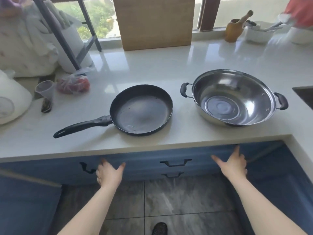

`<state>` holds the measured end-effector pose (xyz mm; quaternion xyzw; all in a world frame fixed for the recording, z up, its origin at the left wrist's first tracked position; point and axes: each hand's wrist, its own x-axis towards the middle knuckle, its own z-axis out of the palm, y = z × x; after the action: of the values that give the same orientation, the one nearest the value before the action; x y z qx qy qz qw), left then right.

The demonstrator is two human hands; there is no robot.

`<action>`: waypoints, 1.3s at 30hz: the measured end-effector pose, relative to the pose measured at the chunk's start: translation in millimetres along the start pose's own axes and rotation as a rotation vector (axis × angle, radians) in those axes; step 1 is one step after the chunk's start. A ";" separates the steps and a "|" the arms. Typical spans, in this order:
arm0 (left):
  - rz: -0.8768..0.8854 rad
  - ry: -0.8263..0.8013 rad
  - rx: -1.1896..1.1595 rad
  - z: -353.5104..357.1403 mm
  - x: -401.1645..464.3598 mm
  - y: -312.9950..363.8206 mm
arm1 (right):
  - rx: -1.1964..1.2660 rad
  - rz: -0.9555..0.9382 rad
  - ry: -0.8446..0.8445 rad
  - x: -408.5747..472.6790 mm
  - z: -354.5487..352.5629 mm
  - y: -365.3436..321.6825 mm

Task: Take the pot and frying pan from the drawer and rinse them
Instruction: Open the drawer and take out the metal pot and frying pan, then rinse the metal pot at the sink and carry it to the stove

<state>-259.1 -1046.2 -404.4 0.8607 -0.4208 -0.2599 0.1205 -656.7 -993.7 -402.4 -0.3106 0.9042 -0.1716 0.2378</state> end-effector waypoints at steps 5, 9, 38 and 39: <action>-0.019 -0.062 0.032 2.5 11.1 7.8 | 0.040 0.022 -0.044 13.1 2.4 -5.6; -0.017 -0.105 0.053 0.2 10.2 2.6 | 0.027 0.025 -0.096 12.1 -8.2 -0.4; 1.211 -0.311 0.192 -32.5 -61.2 319.7 | -0.010 -0.274 -0.014 52.0 -238.3 0.5; 1.192 -0.316 0.245 -30.7 -50.4 329.3 | -0.057 -0.312 -0.040 64.6 -243.3 -5.4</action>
<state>-485.9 -1210.0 -220.9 0.4368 -0.8679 -0.2221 0.0816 -829.4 -999.7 -219.3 -0.4572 0.8445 -0.1746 0.2174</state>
